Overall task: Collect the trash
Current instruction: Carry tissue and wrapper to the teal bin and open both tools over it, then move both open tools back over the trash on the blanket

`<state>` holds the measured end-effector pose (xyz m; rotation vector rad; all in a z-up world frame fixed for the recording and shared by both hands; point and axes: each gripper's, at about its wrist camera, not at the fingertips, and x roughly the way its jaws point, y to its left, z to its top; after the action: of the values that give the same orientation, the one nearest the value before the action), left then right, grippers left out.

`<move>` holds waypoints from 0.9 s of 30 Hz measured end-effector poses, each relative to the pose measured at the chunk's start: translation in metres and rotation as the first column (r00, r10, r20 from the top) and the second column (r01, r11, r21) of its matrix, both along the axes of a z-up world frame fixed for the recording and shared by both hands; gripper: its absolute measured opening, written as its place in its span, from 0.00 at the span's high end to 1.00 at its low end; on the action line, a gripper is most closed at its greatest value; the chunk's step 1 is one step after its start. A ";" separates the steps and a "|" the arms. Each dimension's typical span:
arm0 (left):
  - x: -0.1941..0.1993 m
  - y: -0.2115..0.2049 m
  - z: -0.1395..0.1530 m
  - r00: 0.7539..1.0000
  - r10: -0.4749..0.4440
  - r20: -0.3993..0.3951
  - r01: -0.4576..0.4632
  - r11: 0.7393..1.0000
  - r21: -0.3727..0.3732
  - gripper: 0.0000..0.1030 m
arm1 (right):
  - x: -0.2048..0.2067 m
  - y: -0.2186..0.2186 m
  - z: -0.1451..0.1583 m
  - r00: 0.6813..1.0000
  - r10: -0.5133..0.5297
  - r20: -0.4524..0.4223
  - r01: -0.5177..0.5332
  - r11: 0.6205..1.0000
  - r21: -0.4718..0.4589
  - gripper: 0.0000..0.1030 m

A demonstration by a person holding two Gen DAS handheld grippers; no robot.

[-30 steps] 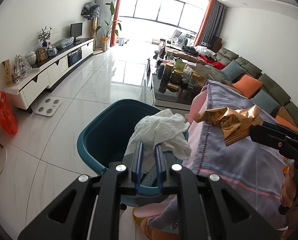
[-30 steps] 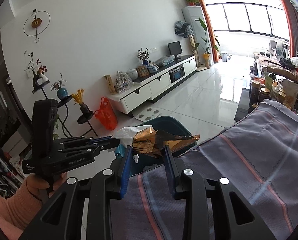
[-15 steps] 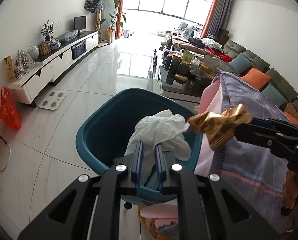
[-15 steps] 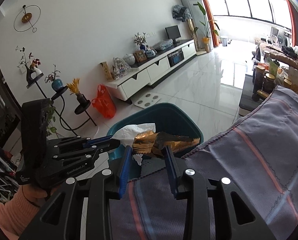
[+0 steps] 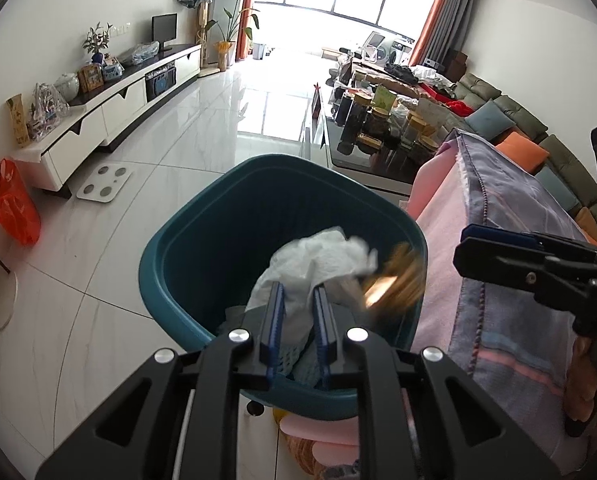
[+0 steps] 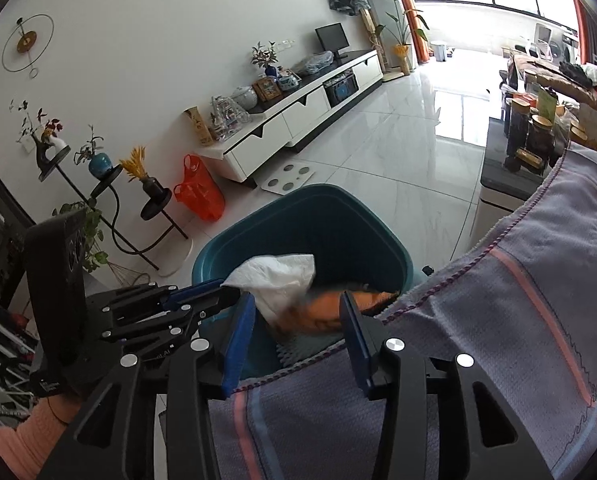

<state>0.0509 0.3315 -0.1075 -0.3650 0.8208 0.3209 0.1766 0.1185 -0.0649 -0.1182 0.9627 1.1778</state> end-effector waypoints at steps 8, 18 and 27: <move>0.000 -0.003 0.000 1.000 0.004 0.013 -0.003 1.000 -0.003 0.69 | 0.000 -0.010 0.002 1.000 -0.022 -0.006 0.022 1.000 0.019 0.56; -0.023 -0.039 0.042 0.983 -0.075 0.166 0.065 0.996 0.068 0.56 | -0.015 -0.053 0.030 0.996 -0.051 0.072 0.044 0.995 0.087 0.54; -0.026 -0.115 0.075 0.919 -0.259 0.297 0.237 0.965 0.109 0.49 | -0.036 -0.130 0.052 0.966 -0.171 0.195 0.148 0.980 0.130 0.52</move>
<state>0.0248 0.2169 -0.0321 -0.2320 0.5368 0.0510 0.1404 -0.0113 -0.0128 -0.0669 0.7080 1.0469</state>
